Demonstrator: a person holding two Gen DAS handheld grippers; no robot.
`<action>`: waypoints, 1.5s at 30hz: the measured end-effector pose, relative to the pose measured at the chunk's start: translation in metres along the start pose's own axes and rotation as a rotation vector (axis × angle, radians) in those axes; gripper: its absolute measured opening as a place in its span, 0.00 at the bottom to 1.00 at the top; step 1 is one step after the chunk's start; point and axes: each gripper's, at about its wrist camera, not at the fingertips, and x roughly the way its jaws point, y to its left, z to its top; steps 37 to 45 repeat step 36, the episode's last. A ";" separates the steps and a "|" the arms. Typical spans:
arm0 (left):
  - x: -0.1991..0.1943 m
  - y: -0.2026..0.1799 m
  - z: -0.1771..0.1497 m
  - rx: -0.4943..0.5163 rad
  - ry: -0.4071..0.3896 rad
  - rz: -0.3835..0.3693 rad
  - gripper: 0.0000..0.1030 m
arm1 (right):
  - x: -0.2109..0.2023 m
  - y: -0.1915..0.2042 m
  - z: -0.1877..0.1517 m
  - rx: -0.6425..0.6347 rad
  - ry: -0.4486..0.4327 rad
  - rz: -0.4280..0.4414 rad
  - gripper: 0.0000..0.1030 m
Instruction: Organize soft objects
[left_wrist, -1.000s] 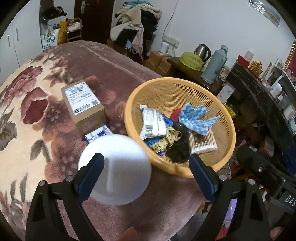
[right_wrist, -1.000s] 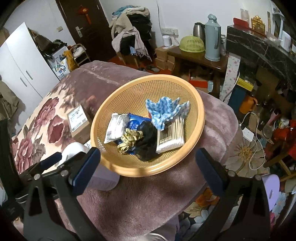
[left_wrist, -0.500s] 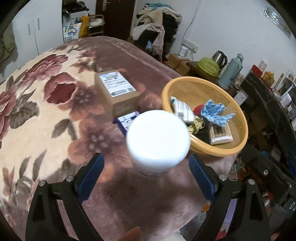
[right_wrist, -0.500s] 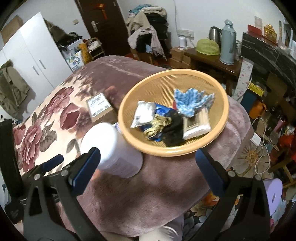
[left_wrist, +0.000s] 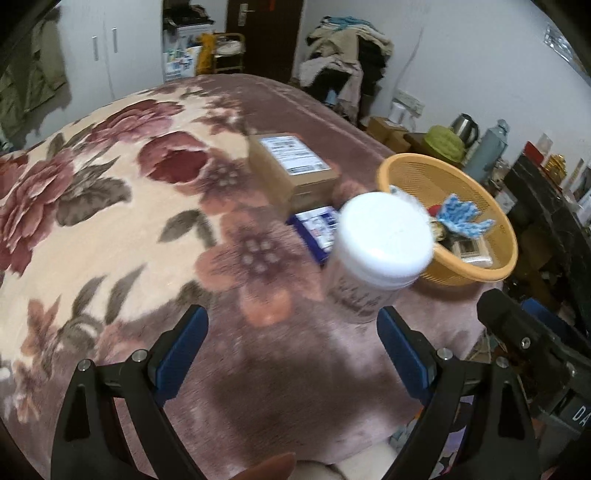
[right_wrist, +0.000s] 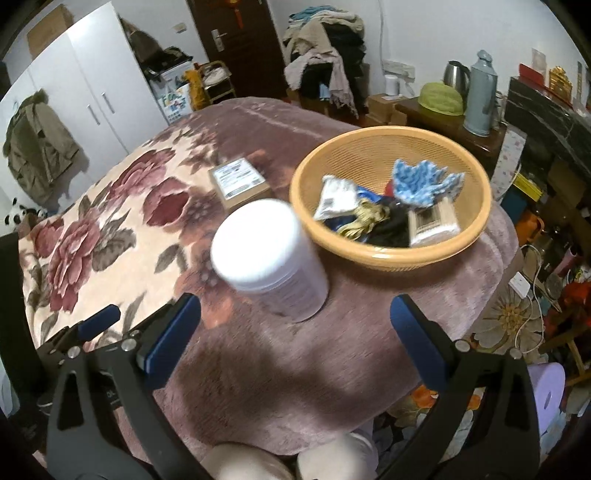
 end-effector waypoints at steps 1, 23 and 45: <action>-0.002 0.005 -0.003 -0.007 -0.001 0.010 0.91 | 0.001 0.005 -0.004 -0.005 0.003 0.005 1.00; -0.016 0.110 -0.063 -0.113 0.042 0.101 0.91 | 0.020 0.098 -0.062 -0.126 0.076 0.107 1.00; -0.009 0.148 -0.087 -0.162 0.075 0.123 0.91 | 0.035 0.131 -0.085 -0.190 0.126 0.136 1.00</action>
